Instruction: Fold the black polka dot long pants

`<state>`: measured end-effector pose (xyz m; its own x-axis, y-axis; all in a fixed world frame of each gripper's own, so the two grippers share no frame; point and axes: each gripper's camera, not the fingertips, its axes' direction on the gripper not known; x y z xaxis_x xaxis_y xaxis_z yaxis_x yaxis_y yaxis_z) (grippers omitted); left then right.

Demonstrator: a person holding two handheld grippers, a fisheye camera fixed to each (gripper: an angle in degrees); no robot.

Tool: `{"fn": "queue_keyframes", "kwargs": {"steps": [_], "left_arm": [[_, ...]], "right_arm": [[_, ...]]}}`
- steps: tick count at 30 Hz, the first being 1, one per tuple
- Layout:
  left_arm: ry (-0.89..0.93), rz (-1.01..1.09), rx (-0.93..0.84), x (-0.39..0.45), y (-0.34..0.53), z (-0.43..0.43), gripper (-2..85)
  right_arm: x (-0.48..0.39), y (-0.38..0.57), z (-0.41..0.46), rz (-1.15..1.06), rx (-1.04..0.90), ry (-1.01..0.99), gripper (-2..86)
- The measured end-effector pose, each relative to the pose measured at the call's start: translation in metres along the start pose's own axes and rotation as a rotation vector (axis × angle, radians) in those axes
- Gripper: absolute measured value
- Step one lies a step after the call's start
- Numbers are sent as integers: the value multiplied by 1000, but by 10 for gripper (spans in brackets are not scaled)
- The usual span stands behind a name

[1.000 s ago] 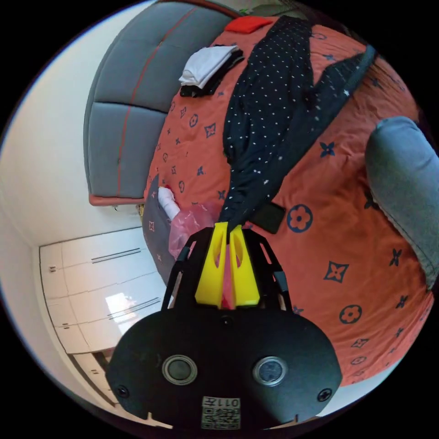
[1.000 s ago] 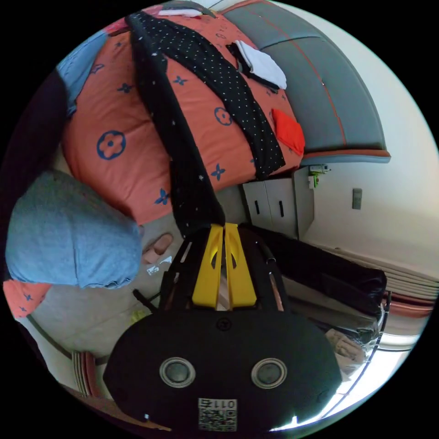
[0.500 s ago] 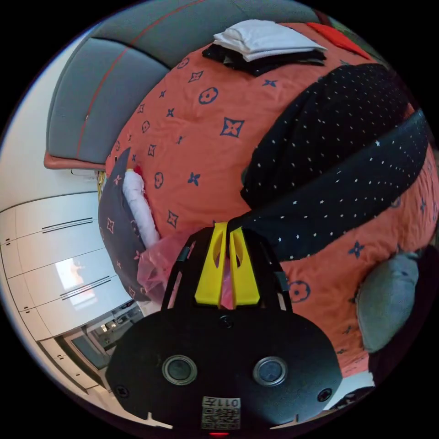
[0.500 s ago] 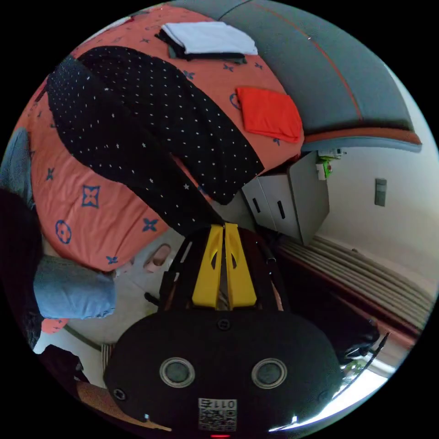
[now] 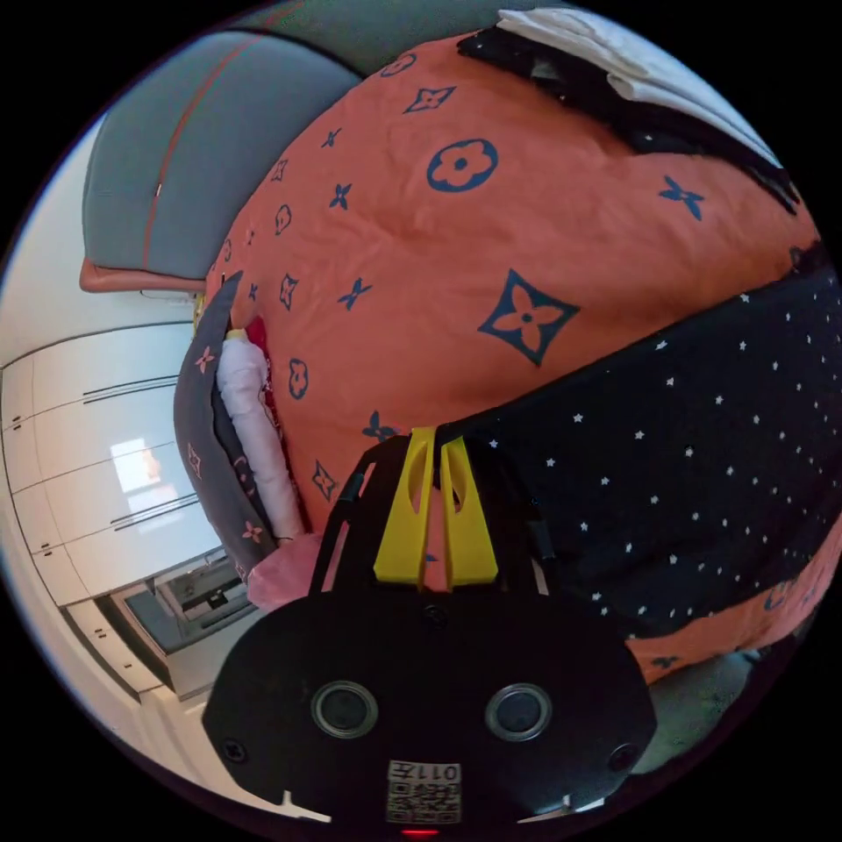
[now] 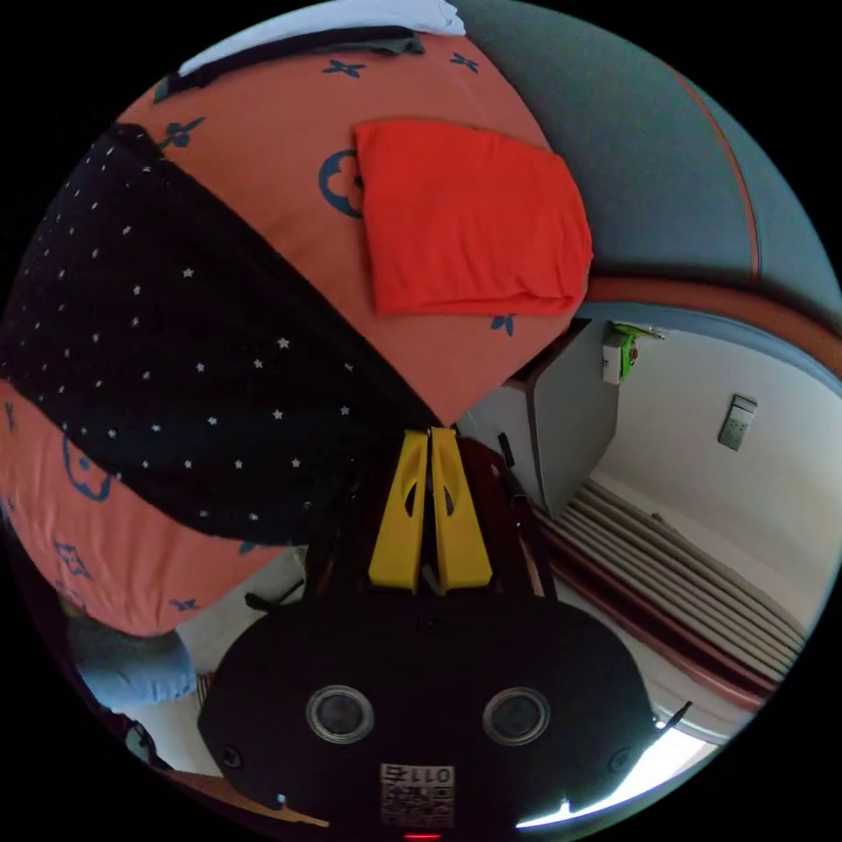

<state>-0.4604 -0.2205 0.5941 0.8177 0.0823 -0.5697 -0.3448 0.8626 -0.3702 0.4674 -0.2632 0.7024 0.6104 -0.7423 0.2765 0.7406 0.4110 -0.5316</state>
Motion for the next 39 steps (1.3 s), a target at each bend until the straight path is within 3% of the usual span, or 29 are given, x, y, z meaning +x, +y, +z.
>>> {"fn": "queue_keyframes", "kwargs": {"steps": [5, 8, 11, 15, 19, 22, 24, 26, 29, 34, 36, 39], "left_arm": [[-272, -5, -62, 25, 2, 19, 129], [-233, -123, -35, 5, 15, 13, 148], [-110, -173, 16, -12, 36, 2, 137], [10, -259, 256, -13, 84, -34, 112], [100, -353, 500, 5, 140, -72, 95], [335, -386, 677, 38, 189, -95, 83], [533, -397, 763, 76, 219, -101, 74], [616, -400, 799, 105, 234, -101, 65], [660, -424, 843, 152, 248, -95, 49], [526, -309, 831, 213, 249, -81, 35], [373, -230, 799, 231, 244, -77, 32], [347, -271, 744, 236, 243, -59, 27]], "right_arm": [[20, -10, 32, 105, -91, -33, 158], [54, 6, 34, 230, -137, 8, 162], [72, 40, 28, 320, -115, 84, 133], [66, 107, 13, 455, 84, -73, 110], [33, 156, 10, 437, 228, -148, 105], [11, 185, 17, 526, 314, -181, 101], [12, 209, 29, 708, 437, -477, 102], [14, 223, 38, 835, 531, -653, 104], [14, 228, 41, 916, 598, -738, 111], [6, 189, 17, 710, 490, -430, 121], [-4, 163, 13, 512, 400, -212, 109], [-18, 136, 18, 255, 340, -62, 83]]}}
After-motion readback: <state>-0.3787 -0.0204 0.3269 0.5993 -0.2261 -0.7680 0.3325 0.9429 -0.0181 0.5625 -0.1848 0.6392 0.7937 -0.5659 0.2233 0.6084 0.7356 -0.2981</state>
